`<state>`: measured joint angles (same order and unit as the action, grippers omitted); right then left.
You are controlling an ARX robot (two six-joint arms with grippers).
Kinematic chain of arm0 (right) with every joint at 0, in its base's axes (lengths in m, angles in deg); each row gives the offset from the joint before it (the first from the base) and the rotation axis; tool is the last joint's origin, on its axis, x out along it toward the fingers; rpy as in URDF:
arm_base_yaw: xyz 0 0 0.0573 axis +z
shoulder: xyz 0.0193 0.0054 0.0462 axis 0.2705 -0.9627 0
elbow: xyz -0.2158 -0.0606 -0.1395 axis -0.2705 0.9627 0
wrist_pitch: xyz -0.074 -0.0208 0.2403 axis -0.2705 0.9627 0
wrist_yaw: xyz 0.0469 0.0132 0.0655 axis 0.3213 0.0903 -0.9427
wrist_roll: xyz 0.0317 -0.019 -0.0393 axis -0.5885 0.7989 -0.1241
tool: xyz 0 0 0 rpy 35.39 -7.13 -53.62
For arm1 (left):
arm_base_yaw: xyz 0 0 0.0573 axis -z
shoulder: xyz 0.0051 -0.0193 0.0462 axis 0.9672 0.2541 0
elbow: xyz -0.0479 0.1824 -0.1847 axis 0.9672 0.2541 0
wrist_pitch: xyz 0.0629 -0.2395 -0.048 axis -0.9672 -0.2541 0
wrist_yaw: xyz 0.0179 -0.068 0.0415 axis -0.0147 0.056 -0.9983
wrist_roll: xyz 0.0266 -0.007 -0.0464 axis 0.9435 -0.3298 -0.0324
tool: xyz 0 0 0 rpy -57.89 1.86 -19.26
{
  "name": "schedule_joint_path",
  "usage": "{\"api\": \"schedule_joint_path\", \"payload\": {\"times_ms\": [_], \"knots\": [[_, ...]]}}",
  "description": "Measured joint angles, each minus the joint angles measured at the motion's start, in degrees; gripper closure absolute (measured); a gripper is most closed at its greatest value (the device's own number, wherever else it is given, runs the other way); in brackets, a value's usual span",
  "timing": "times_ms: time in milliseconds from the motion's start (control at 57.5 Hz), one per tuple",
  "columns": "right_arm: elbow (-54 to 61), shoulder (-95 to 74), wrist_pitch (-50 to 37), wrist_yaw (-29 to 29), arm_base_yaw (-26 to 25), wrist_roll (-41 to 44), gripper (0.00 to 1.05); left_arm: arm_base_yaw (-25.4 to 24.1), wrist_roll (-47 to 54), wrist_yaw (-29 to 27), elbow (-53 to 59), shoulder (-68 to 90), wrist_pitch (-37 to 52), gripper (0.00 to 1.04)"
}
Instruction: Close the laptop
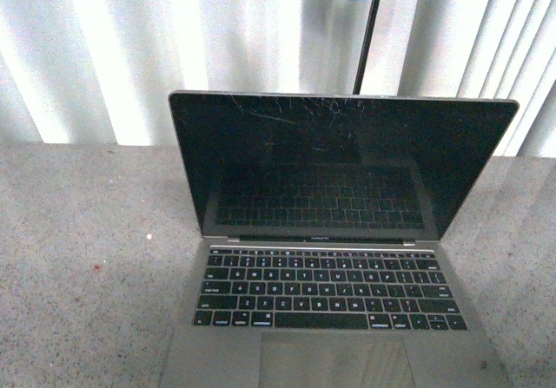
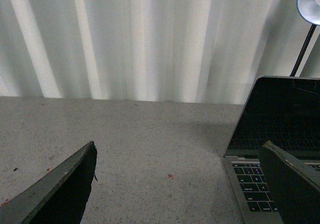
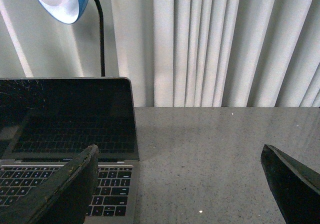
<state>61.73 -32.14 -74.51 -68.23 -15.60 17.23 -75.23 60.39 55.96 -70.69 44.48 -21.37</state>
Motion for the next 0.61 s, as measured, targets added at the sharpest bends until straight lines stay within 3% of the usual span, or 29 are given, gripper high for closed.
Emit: {"api": "schedule_joint_path", "payload": {"times_ms": [330,365,417,469,521,573,608], "knots": [[-0.02,0.0,0.0,0.0,0.0,0.0,0.07,0.0,0.0,0.0,0.0,0.0,0.0,0.07],[-1.64,-1.84,4.59,0.52,0.07,-2.38,0.07,0.0,0.0,0.0,0.0,0.0,0.0,0.07],[-6.71,-10.01,14.53,1.4,-0.15,-9.7,0.07,3.87,-3.15,-10.34,-0.98,3.45,-1.29,0.07],[-8.61,-16.68,14.27,-3.56,-2.21,-12.13,0.07,5.95,-3.56,-13.55,-2.21,9.73,5.35,0.07],[-9.94,-20.65,12.13,-10.23,-4.33,-11.78,0.07,6.25,-3.67,-8.63,-5.01,17.2,14.23,0.07],[-13.73,-27.96,10.97,-24.65,-9.14,-11.39,0.07,7.3,-5.2,-3.37,-9.4,25.64,22.6,0.07],[-15.91,-32.63,8.17,-31.1,-11.69,-9.68,0.07,9.27,-5.4,1.14,-13.0,33.38,29.11,0.07]]}}
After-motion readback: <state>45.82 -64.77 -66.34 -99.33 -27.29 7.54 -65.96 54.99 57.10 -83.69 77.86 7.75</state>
